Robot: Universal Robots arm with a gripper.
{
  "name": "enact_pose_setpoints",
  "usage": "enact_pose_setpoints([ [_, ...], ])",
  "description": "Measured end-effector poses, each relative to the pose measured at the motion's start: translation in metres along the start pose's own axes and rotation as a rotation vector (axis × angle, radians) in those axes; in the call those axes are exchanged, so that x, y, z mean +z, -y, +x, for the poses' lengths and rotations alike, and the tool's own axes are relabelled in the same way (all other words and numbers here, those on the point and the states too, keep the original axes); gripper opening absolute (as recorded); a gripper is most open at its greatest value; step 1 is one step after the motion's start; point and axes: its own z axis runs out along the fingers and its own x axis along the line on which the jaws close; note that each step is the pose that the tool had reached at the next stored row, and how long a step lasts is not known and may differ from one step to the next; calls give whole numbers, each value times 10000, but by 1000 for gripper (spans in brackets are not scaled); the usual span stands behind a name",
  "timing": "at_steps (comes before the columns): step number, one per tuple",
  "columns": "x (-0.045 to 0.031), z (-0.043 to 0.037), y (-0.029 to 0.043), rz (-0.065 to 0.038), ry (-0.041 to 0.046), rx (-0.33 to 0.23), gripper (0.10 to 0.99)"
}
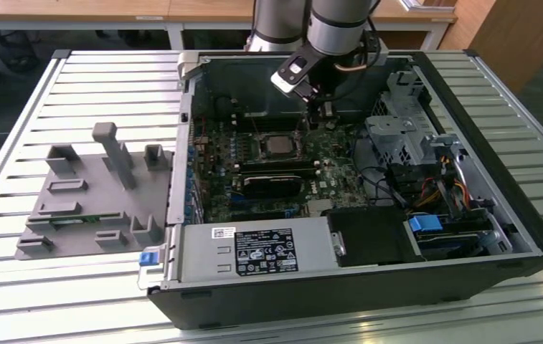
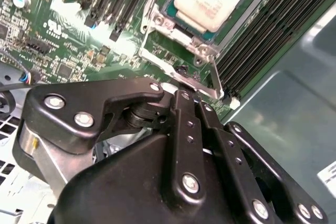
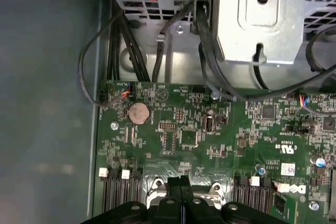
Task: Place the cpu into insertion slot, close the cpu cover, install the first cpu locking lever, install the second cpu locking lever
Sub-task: 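Close the cpu cover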
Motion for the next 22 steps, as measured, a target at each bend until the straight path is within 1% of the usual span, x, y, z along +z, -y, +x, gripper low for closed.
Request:
enact_pose_setpoints([
  [12, 22, 6, 175, 0, 0, 0, 106],
  [22, 77, 10, 350, -1, 1, -1, 106],
])
